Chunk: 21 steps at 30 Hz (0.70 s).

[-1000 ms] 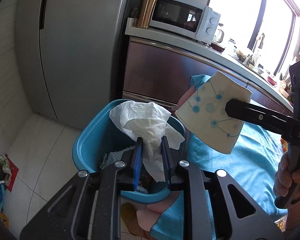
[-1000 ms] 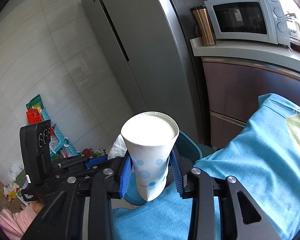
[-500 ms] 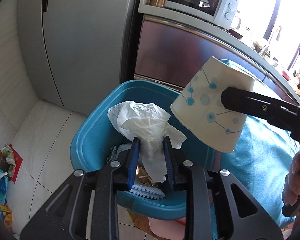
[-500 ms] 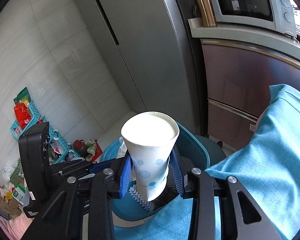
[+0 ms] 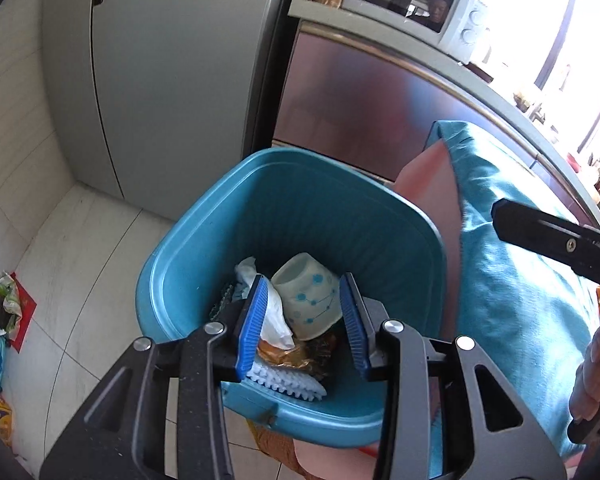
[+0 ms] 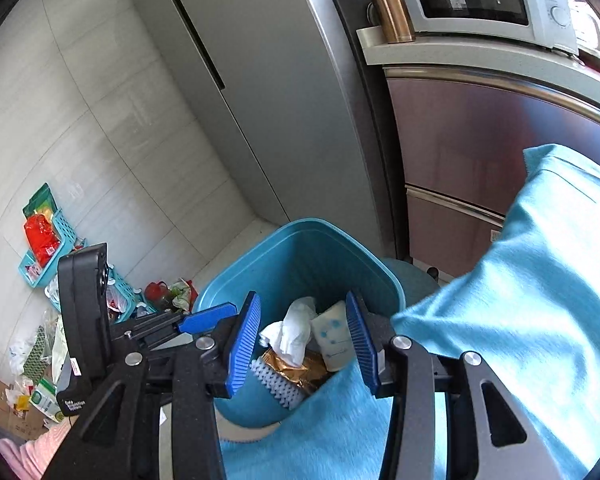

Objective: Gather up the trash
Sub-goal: 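Open the left gripper to drop the tissue while the right gripper drops the cup, then move both tools back to the table toward the gold wrapper and orange peel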

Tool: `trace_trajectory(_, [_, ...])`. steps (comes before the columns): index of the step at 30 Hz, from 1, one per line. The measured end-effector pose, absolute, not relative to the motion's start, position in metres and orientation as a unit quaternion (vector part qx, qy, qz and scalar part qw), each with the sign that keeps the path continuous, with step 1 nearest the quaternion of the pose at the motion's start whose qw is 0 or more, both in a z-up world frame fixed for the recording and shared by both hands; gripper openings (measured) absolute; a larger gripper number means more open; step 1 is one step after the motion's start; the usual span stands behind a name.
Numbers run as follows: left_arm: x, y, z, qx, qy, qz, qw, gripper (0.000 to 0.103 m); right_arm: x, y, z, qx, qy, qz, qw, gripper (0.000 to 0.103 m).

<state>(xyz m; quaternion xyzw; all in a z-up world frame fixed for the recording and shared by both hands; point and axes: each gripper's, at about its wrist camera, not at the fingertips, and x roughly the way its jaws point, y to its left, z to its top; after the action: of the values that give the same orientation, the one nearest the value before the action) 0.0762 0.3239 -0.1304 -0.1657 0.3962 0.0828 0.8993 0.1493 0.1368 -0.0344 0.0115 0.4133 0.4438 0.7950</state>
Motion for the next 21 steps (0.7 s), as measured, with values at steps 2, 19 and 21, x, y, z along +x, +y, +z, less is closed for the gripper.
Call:
trace_trajectory(2, [0.068,0.318,-0.122,-0.164,0.385,0.075,0.905,0.041,0.147,0.126,-0.031,0.014,0.409,0.446,0.796,0.043])
trace_trajectory(19, [0.047,0.201,-0.065,-0.154,0.328,-0.106,0.926,0.05,0.096,-0.027,0.001,0.032,0.341,0.378,0.86,0.046])
trace_trajectory(21, [0.052,0.178,-0.063,-0.145,0.332,-0.131,0.923,0.05,0.09,-0.054,0.001,0.039,0.339,0.355,0.87,0.046])
